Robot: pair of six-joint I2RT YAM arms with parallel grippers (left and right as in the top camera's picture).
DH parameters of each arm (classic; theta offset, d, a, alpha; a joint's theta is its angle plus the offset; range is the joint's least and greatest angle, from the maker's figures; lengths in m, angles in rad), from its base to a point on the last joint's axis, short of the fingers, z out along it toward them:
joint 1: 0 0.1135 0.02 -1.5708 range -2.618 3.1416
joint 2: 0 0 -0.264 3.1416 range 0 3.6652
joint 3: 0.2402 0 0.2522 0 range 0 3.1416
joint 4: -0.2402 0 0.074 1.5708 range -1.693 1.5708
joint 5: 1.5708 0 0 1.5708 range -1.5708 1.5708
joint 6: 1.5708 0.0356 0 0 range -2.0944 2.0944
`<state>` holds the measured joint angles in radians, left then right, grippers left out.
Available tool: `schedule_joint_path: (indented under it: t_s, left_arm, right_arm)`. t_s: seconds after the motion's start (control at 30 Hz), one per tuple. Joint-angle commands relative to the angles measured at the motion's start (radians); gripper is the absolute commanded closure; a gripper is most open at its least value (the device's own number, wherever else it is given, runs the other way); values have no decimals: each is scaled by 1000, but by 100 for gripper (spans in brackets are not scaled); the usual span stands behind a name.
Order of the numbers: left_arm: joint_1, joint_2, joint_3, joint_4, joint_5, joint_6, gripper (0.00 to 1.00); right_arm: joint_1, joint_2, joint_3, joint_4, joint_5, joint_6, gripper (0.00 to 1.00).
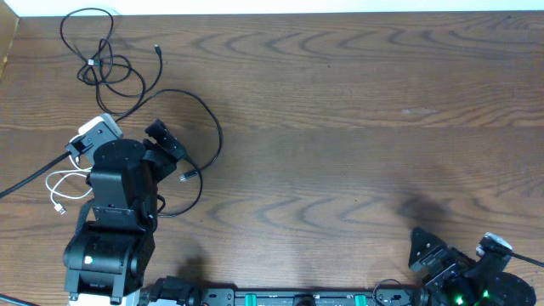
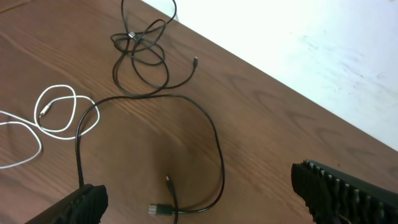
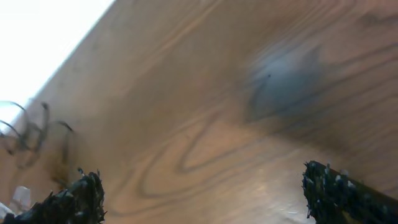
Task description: Untangle cables
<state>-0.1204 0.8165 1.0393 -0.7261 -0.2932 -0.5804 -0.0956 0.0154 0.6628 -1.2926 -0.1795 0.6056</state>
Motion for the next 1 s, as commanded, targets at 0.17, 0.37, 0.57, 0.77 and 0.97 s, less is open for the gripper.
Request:
schedule_joint_path:
  t_s: [0.17, 0.37, 0.57, 0.77, 0.97]
  left_arm:
    - [2, -1, 5, 0, -10, -8, 1]
    - [2, -1, 5, 0, -10, -8, 1]
    - [2, -1, 5, 0, -10, -8, 1]
    - [2, -1, 5, 0, -10, -8, 1]
    - [2, -1, 5, 0, -10, -8, 1]
  right_arm:
    - [35, -10, -6, 0, 18, -44, 1]
    - [39, -10, -38, 222, 10, -192, 1]
    - [51, -10, -231, 747, -138, -464, 1]
    - [73, -10, -406, 1123, -194, -548, 1]
    - [75, -10, -546, 1374, -193, -562, 1]
